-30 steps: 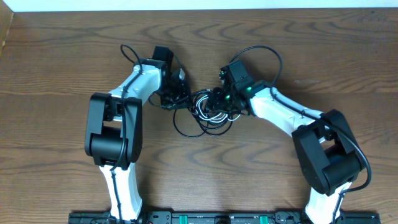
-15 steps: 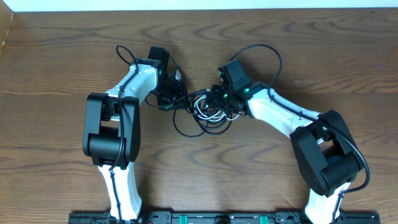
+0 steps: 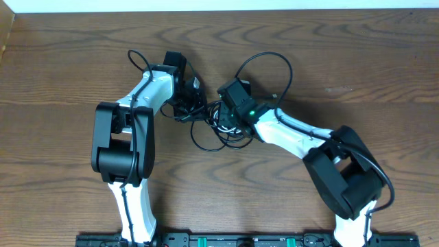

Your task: Untangle cables

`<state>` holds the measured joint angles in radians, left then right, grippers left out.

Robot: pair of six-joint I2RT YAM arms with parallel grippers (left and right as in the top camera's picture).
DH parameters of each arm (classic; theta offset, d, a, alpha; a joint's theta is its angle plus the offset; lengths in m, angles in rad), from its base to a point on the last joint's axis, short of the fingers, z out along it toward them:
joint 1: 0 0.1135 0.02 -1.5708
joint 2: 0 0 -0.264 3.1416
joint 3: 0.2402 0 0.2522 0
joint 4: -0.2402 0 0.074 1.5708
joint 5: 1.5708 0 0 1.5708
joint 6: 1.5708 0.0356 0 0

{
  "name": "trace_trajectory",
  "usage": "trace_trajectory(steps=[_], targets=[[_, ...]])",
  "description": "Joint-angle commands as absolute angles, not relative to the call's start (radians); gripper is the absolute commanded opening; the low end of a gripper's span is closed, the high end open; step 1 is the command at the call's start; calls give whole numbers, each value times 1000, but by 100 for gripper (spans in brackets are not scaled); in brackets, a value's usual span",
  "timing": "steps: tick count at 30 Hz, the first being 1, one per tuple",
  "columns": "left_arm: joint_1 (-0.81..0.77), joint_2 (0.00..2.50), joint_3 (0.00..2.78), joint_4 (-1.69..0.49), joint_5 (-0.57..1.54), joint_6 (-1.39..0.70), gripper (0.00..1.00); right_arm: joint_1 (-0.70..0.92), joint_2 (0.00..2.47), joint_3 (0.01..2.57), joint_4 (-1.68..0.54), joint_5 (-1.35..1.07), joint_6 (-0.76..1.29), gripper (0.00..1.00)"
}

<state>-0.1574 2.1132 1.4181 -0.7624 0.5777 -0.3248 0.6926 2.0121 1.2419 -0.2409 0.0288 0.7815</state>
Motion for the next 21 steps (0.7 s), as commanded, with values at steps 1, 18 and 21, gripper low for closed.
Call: trace_trajectory(steps=[1,18,21], targets=[[-147,2134,1423,-768,566,-319,8,692,2048,1246,-243,82,792,12],[-147,2134,1423,-768,537,-319,8,591,1837,1258,-26,-371,694,1],[-147,2134,1423,-768,537,-319,8,567,1821,1258,-10,-418,695,1]])
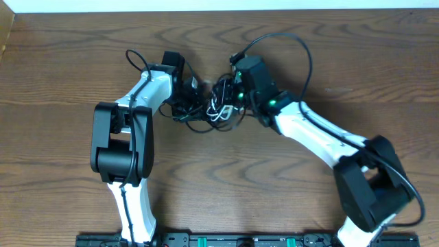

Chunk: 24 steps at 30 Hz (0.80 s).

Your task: Untangle cables

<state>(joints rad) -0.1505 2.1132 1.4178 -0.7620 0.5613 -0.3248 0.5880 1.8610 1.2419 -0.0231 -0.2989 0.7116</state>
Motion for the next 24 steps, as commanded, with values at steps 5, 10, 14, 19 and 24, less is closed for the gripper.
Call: trace_trajectory(steps=[5,10,14,19,24], targets=[[-147,2134,1423,-768,537,-319,8,546,1819,1257,-33,-440,685,1],[-147,2134,1423,-766,529,-319,8,546,1819,1257,-33,-506,591,1],[-147,2134,1423,-758,473,-319,8,531,1819,1257,14,-768,421,1],[-146,2134,1423,-753,424,-319,8,459,1819,1257,100,-865,524,1],[-146,2134,1423,-753,424,-319,8,381,1819,1257,234,-1017,643,1]])
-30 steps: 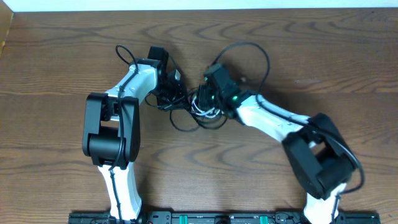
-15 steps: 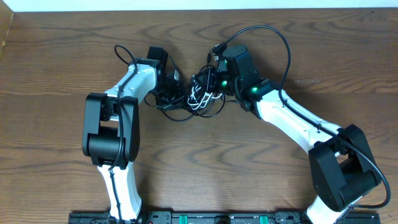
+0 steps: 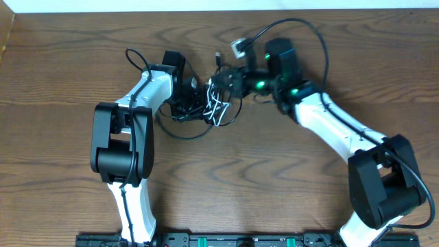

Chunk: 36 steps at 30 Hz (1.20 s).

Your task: Untangle cables

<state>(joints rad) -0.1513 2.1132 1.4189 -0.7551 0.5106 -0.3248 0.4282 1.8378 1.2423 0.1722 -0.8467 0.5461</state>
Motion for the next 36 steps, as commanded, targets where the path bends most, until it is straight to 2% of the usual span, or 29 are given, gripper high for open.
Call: trace_trajectory(steps=[1,7,11,18,21,25,33,34,36], targets=[[-146,2134,1423,-753,424,-319,8,368,1819,1257,258,-1036,672,1],[-146,2134,1423,-753,424,-319,8,248,1819,1257,344,-1109,831,1],[-145,2134,1423,-753,424,-319,8,157,1819,1257,335,-1137,841,1],[-119,2134,1423,-754,425,-319,8,-21,1819,1257,132,-1125,844,1],[-100,2134,1423,-758,425,-319,8,-91,1819,1256,-11,-1114,773,1],[-81,2134,1423,-758,425,-319,8,-139,1819,1256,-219,-998,661,1],[-68,2134,1423,-758,425,-319,8,-155,1819,1256,-558,-562,537,1],[-68,2134,1423,-758,425,-319,8,-155,1819,1256,-585,-506,537,3],[-68,2134,1423,-758,425,-319,8,-155,1819,1256,-624,-439,537,15]])
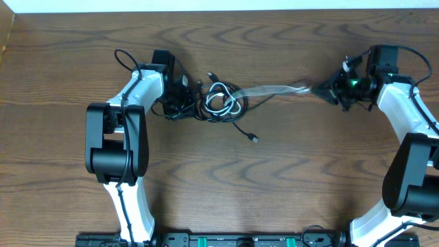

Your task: Untangle cables

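A tangle of black and white cables lies at the table's upper middle. My left gripper is shut on the black cable at the tangle's left side. A blurred pale cable stretches from the tangle to the right. Its far end is held by my right gripper, shut on it at the upper right. One black cable end with a plug trails down to the right of the tangle. A black loop curls behind the left arm.
The wooden table carries only the cables and both arms. A pale wall edge runs along the back. The arm bases and a black rail sit at the front.
My right gripper has moved far to the right, from beside the tangle to the upper right, and the pale cable now stretches out from the tangle. The left gripper shifted slightly left.
Both grippers met at the tangle in the middle, the right one low beside it. Then the right gripper was higher and further right with cable in it, the left holding fast. Now the right is far right with the pale cable drawn out.
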`<state>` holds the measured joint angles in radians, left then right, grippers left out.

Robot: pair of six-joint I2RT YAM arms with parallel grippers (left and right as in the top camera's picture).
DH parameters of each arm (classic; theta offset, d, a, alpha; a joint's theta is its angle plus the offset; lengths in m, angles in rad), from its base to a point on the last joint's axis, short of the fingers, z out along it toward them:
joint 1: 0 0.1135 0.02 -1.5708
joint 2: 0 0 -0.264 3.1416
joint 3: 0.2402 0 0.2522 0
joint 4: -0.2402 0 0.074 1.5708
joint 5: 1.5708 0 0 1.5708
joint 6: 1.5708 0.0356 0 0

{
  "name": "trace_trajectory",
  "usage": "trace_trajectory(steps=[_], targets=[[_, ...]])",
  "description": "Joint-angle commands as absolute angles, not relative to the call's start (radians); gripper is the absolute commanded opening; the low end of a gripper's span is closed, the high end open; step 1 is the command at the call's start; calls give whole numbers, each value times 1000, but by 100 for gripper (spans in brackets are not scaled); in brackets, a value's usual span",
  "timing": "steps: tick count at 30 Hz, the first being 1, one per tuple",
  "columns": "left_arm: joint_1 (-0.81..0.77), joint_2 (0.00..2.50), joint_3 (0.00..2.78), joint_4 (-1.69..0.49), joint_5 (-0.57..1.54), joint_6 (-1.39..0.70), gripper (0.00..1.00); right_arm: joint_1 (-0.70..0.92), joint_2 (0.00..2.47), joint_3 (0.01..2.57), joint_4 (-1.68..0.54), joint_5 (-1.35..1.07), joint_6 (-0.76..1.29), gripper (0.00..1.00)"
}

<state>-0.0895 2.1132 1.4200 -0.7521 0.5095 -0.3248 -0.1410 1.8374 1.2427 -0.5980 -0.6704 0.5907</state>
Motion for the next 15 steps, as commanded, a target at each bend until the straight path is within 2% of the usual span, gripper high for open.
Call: trace_trajectory(steps=[1,6,8,13,15], targets=[[-68,2134,1423,-758,425,-319,8,-155,1819,1256,-635,-430,537,24],[-68,2134,1423,-757,426,-340,8,-135,1819,1256,-643,-478,499,53],[-69,2134,1422,-757,426,-346,8,-113,1819,1256,-638,-518,495,56],[-68,2134,1422,-757,426,-346,8,-1,1819,1256,-562,-559,485,54],[-69,2134,1422,-757,426,-346,8,46,1819,1256,-503,-583,419,55]])
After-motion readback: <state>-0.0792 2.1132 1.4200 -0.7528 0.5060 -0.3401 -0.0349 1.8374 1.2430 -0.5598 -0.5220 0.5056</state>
